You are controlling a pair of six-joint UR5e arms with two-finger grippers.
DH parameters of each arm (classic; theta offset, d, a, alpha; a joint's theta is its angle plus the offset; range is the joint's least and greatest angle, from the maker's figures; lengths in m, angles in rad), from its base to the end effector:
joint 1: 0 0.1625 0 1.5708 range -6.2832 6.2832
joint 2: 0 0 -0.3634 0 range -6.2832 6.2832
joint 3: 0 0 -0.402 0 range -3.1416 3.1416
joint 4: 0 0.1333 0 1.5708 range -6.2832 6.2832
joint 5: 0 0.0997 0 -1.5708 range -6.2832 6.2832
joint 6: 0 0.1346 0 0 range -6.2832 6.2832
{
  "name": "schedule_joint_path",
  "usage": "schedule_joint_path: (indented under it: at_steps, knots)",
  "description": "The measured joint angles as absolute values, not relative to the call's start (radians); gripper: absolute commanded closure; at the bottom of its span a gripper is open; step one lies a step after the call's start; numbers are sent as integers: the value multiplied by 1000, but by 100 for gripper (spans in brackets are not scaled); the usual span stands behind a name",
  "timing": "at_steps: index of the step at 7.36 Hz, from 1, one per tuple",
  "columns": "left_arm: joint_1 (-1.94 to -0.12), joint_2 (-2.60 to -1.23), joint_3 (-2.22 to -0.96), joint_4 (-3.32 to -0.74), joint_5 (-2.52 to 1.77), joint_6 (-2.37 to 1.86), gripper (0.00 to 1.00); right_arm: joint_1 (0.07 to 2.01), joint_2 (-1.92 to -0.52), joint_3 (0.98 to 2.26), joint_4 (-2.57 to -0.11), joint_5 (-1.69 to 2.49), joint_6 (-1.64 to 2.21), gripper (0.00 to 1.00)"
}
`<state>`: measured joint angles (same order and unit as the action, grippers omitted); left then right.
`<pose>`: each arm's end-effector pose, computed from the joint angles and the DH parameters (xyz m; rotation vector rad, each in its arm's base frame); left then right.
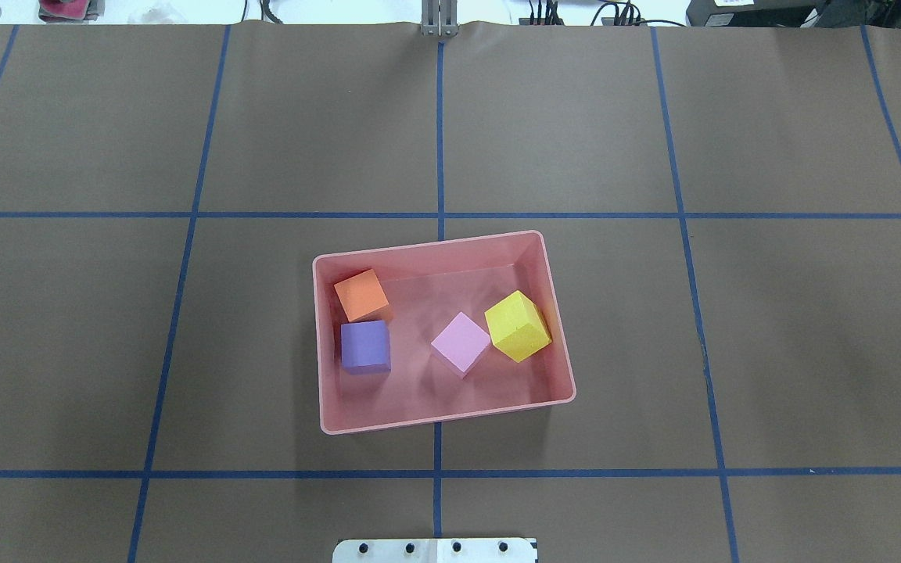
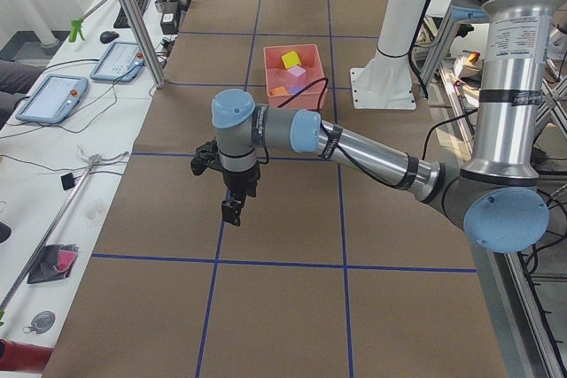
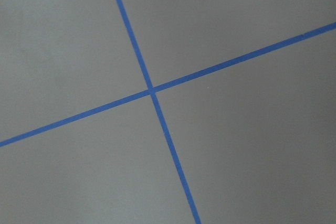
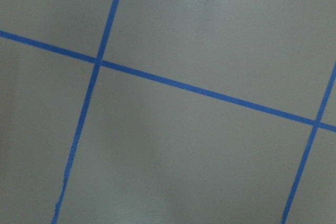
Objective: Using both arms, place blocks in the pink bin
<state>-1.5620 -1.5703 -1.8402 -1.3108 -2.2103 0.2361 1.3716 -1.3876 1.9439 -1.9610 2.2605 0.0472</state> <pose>-0.0487 -0.4885 0.5262 0.0813 0.6360 0.2393 -0.0568 -0.5222 0.3935 0.0738 -0.7036 -0.2029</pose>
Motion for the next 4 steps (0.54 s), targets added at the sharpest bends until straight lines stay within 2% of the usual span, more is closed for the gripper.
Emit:
schedule_joint_path:
  at_steps: [4]
  knots:
    - [-1585,-1488,-1834,-1353,-2219,236,0,1430,-1609,1792,-1650,2283,46,0]
